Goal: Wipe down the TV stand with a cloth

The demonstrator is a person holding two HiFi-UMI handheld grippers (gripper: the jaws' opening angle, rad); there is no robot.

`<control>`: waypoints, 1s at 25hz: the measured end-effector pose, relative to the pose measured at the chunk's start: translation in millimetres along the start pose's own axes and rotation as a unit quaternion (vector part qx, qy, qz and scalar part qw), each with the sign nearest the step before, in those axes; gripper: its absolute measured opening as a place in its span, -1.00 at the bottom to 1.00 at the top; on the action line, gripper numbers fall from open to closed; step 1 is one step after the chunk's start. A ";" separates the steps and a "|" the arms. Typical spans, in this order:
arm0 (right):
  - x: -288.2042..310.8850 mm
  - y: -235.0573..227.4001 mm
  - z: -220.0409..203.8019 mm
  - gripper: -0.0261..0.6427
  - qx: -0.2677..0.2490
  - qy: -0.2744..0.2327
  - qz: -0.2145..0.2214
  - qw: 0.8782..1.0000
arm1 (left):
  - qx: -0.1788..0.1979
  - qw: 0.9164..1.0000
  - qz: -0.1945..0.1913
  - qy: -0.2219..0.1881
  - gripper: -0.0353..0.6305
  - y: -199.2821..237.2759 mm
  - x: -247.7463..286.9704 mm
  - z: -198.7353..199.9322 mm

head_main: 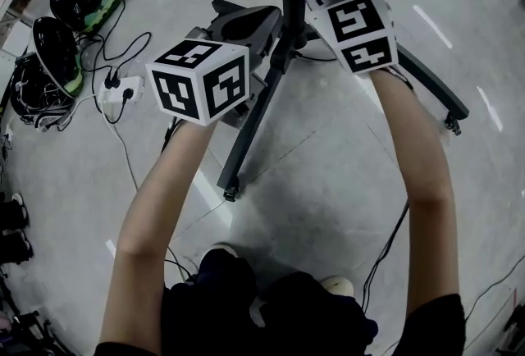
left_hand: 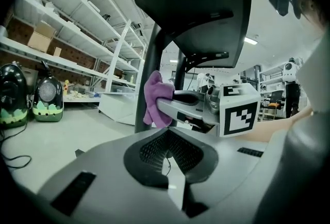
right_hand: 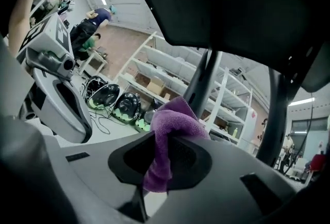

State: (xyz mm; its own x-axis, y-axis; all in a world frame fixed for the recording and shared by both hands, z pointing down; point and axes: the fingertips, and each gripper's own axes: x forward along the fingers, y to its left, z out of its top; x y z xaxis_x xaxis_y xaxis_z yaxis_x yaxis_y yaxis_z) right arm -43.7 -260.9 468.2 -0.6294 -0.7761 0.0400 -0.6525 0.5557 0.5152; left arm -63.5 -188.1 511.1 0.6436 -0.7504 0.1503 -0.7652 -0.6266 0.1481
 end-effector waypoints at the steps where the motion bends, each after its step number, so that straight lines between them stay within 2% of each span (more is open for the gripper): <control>1: 1.0 4.2 -8.7 -0.70 0.005 0.005 0.002 1.000 | -0.001 1.000 -0.001 0.005 -0.88 0.3 1.3 -5.0; 8: 5.3 21.5 -50.3 -0.70 0.035 0.023 0.002 0.999 | -0.016 1.000 -0.002 0.024 -0.88 4.3 8.7 -31.6; 17: 8.0 46.3 -102.2 -0.70 0.068 0.054 0.007 0.996 | -0.014 0.999 0.001 0.044 -0.88 10.9 10.9 -54.1; 25: 10.9 78.9 -174.1 -0.70 0.090 0.134 0.022 0.987 | -0.018 0.998 0.008 0.059 -0.88 15.7 7.4 -67.5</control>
State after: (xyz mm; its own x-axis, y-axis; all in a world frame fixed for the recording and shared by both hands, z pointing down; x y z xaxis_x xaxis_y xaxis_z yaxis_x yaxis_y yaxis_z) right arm -28.7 -277.4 658.3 -0.5406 -0.7870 0.2974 -0.7065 0.6166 0.3474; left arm -69.6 -189.3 580.5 0.6312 -0.7286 0.2659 -0.7750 -0.6060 0.1793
